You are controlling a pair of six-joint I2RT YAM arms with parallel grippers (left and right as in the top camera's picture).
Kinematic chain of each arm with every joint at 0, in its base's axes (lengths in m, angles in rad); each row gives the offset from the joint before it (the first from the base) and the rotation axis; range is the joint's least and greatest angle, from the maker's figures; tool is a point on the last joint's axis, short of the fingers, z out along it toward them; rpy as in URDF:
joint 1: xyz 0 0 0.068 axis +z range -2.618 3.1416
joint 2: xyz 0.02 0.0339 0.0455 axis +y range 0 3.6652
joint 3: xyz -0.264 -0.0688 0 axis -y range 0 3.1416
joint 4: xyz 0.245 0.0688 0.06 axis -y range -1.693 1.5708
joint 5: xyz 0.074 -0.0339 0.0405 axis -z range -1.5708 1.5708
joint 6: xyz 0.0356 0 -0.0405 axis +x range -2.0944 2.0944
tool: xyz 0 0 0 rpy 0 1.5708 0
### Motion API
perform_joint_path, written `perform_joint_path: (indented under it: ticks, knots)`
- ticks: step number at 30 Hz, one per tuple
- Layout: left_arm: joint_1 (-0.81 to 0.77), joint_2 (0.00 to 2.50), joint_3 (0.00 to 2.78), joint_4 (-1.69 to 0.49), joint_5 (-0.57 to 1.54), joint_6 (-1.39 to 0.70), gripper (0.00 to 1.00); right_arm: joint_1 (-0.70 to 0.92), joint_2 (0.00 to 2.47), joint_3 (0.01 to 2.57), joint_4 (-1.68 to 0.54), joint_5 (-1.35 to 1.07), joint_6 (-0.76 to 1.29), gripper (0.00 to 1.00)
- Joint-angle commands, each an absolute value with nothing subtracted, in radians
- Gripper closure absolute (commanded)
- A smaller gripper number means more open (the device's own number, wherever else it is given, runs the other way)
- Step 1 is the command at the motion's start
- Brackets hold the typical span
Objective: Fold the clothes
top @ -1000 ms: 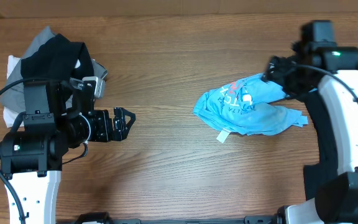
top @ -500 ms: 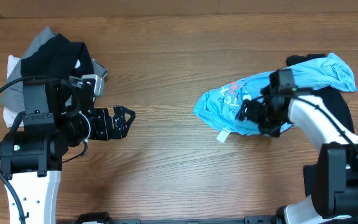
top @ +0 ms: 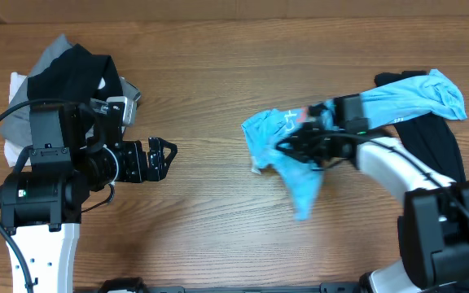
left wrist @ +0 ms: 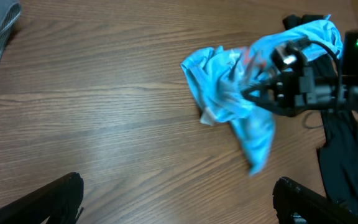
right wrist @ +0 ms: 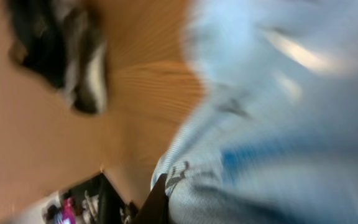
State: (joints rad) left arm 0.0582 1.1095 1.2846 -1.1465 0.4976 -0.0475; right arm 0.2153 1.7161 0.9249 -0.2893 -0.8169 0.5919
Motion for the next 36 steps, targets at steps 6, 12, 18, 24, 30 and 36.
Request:
perform_joint_path:
  ticks: [6, 12, 18, 24, 30, 36]
  knots:
    - [0.052, 1.111, 1.307, -1.155, 0.513, -0.022, 0.00, 0.627, 1.711, 0.927, 0.026, -0.654, 0.958, 0.61]
    - [0.052, 1.111, 1.307, -1.156, 0.514, -0.022, 0.00, 0.592, 1.708, 0.927, -0.017, -0.664, 0.820, 0.26]
    - [0.051, 1.112, 1.302, -1.179, 0.514, -0.022, 0.00, 0.360, 1.687, 0.946, -0.268, -0.641, 0.649, 0.25]
    - [0.036, 1.140, 1.275, -1.200, 0.513, -0.020, 0.00, 0.062, 1.689, 0.952, -0.510, -0.382, 0.565, 0.28]
    - [-0.015, 1.224, 1.266, -1.183, 0.514, -0.021, 0.00, -0.155, 1.718, 0.949, -0.604, -0.288, 0.490, 0.76]
    - [-0.099, 1.339, 1.265, -1.135, 0.514, -0.021, 0.02, -0.238, 1.761, 0.949, -0.517, -0.210, 0.493, 0.34]
